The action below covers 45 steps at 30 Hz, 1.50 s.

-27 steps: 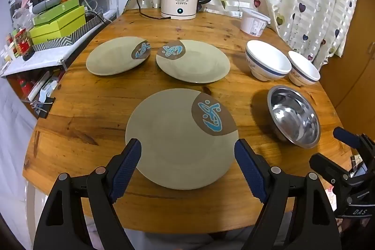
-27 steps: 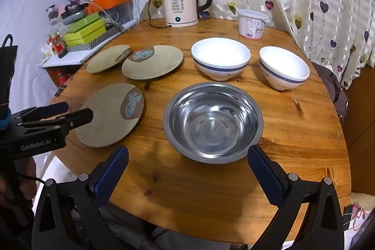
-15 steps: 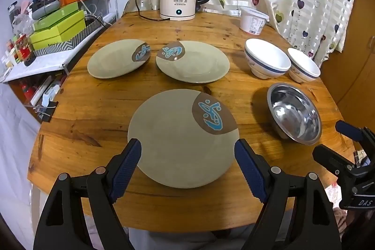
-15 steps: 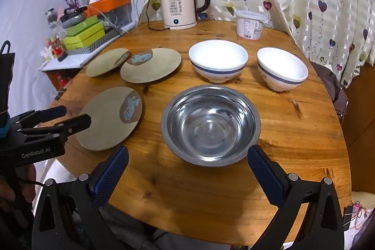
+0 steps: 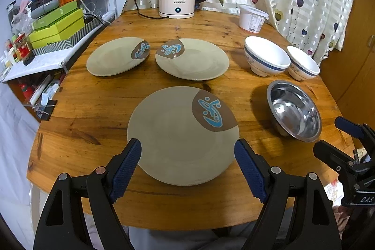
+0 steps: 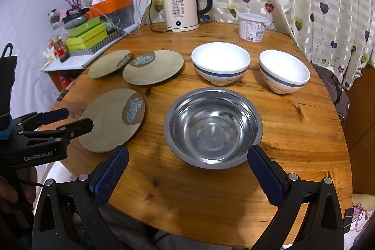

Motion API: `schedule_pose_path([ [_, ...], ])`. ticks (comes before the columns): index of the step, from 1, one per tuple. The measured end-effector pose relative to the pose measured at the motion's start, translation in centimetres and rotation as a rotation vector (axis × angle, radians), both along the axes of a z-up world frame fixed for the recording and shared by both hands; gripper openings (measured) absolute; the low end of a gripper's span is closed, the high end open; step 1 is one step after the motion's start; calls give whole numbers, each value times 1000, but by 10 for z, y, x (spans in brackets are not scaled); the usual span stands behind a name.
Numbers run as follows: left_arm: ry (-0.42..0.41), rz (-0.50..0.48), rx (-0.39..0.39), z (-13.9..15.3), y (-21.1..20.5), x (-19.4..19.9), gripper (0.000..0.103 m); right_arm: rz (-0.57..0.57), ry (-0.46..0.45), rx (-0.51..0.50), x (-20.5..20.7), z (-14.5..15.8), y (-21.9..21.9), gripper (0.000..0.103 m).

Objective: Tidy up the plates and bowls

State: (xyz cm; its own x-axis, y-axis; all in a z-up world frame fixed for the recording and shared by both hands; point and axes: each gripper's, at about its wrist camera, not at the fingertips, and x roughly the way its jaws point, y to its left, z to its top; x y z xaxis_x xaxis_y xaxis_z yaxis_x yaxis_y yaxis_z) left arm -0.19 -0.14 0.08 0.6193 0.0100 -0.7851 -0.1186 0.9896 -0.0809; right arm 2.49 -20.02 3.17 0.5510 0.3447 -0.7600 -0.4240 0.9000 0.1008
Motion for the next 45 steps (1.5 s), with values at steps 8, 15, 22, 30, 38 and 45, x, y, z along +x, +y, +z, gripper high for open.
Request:
schedule_pose_path([
  [8,-1,-2,2,0,-1,0,82,12,16,11,2,-2,2,102],
  [15,0,-2,1,0,-1,1,82,20,16,5,2,-1,3,102],
  [22,3,-1,0,-1,-2,3,82,12,25,2,3,-2,3,102],
  [30,8,0,-3,-4,-2,5,82,10,29,3,3,-4,1,102],
  [38,9,0,-3,-4,-2,4,82,7,34,4,4,-5,0,102],
  [45,7,3,-6,-7,-3,4,82,6,37,3,4,-5,0,102],
])
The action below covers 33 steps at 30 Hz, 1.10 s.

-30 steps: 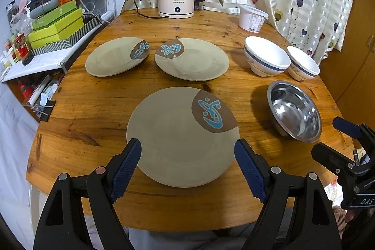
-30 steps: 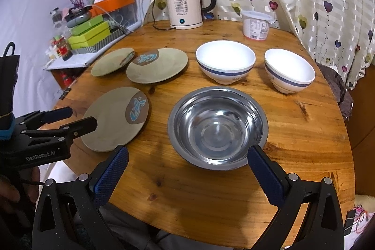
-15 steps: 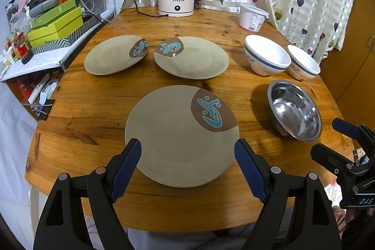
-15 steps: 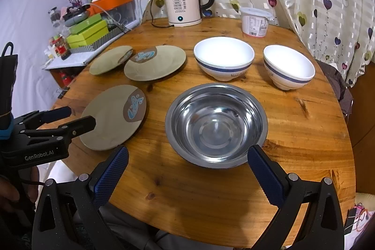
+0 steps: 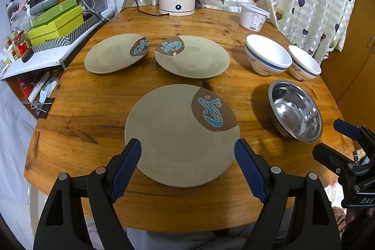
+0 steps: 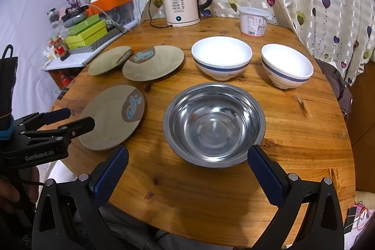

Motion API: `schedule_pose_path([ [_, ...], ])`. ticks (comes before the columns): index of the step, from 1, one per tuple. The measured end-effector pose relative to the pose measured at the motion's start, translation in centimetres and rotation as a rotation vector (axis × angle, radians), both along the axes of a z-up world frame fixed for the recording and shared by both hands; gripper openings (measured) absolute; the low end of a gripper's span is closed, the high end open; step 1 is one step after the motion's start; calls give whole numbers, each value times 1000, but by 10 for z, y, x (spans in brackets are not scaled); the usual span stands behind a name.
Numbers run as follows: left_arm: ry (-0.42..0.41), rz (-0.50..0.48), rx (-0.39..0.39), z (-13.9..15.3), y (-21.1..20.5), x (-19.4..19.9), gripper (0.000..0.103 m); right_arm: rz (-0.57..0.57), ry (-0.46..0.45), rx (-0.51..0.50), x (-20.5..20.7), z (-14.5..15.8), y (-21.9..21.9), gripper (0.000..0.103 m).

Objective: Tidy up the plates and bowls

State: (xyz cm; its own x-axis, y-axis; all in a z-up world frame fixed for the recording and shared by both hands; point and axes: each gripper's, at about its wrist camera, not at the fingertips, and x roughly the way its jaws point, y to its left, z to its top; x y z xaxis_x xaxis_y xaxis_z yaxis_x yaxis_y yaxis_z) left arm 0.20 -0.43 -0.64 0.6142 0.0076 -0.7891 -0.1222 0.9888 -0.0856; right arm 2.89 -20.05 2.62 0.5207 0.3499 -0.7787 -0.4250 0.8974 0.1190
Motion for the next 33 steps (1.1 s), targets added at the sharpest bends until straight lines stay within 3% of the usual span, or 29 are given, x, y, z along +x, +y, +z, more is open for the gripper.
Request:
schedule_pose_path([
  [33,-17,-2,-54,6,4,-4,82,-6,-1,2,3,2,-1,102],
])
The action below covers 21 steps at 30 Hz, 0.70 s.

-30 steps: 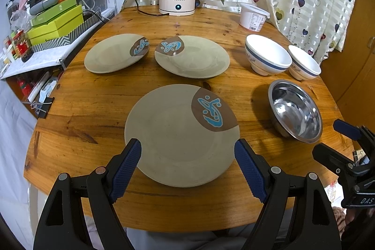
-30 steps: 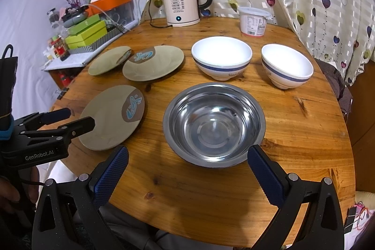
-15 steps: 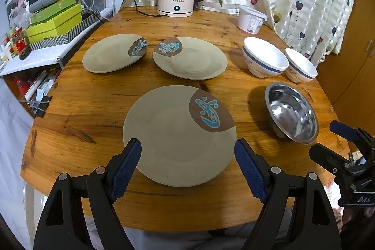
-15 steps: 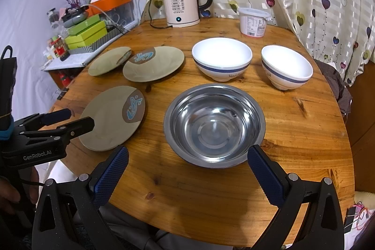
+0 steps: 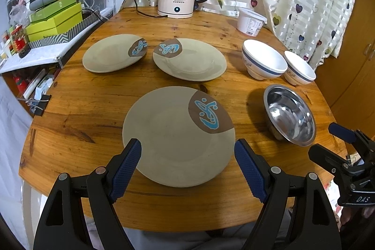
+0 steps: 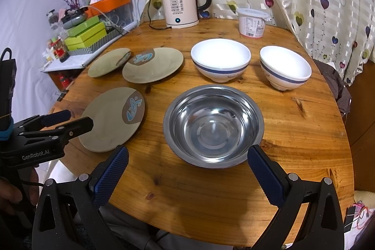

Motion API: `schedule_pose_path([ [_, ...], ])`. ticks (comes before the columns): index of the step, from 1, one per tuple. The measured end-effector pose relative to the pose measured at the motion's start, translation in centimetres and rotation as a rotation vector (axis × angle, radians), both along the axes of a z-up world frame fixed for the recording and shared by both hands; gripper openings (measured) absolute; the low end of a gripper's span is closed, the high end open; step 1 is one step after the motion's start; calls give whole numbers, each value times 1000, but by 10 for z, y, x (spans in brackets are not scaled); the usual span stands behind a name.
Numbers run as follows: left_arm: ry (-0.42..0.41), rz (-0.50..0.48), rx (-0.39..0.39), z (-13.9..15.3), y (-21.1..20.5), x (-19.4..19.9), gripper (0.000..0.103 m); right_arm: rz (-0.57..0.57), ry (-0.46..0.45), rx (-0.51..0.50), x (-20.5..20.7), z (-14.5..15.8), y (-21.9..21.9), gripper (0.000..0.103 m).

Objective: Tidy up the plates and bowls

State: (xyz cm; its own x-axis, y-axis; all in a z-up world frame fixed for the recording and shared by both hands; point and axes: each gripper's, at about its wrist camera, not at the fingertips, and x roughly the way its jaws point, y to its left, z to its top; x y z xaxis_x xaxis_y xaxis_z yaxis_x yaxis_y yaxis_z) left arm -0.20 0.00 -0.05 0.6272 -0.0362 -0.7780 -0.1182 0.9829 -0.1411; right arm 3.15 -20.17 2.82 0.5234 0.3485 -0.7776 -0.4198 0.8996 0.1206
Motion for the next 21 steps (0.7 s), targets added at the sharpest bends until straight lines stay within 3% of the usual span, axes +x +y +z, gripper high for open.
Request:
schedule_pose_path([
  [21,-9,-9,-4,1,3,1,82,0,3,0,3,4,0,99],
])
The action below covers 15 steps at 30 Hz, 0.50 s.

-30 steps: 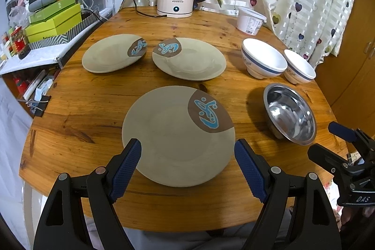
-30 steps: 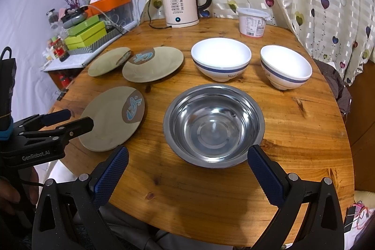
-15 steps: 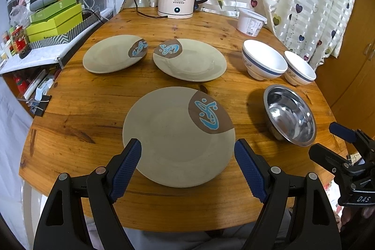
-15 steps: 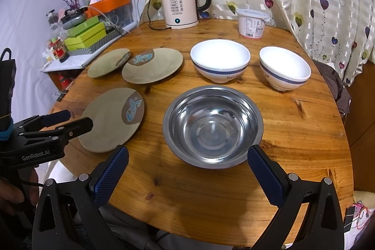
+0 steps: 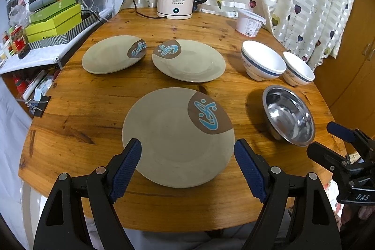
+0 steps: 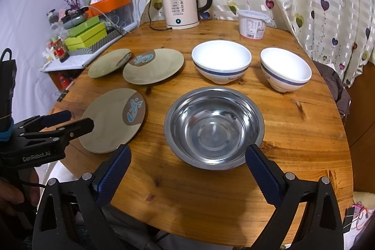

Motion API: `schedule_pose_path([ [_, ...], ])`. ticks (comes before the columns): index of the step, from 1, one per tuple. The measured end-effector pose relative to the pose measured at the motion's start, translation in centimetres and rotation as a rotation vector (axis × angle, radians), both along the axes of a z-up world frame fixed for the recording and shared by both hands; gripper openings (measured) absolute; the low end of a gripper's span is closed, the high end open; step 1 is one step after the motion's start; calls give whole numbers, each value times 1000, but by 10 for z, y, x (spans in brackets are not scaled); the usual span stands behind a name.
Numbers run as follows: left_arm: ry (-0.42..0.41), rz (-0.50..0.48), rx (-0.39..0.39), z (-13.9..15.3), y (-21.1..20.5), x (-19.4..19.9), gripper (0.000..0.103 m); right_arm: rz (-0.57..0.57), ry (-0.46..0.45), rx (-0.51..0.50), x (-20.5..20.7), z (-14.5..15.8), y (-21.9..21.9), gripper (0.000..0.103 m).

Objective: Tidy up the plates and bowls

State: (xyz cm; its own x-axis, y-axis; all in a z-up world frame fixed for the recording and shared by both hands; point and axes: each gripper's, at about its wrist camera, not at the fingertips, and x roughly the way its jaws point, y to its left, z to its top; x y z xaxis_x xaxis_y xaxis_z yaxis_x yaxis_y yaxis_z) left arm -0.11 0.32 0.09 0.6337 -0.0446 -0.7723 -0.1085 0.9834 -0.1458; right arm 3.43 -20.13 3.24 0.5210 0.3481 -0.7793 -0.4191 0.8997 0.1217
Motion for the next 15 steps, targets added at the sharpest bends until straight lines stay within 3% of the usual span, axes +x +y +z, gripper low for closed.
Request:
schedule_pose_path([
  [6,-19,-19,-14,2,-2,-1,82,-1,14,16,0,-2,1,98],
  [9,-32,-26,-20,4,-2,-3,82,-6,18,10,0,-4,3,88],
  [15,-36,-26,-19,4,-3,-3,82,-12,17,5,0,-5,2,86],
])
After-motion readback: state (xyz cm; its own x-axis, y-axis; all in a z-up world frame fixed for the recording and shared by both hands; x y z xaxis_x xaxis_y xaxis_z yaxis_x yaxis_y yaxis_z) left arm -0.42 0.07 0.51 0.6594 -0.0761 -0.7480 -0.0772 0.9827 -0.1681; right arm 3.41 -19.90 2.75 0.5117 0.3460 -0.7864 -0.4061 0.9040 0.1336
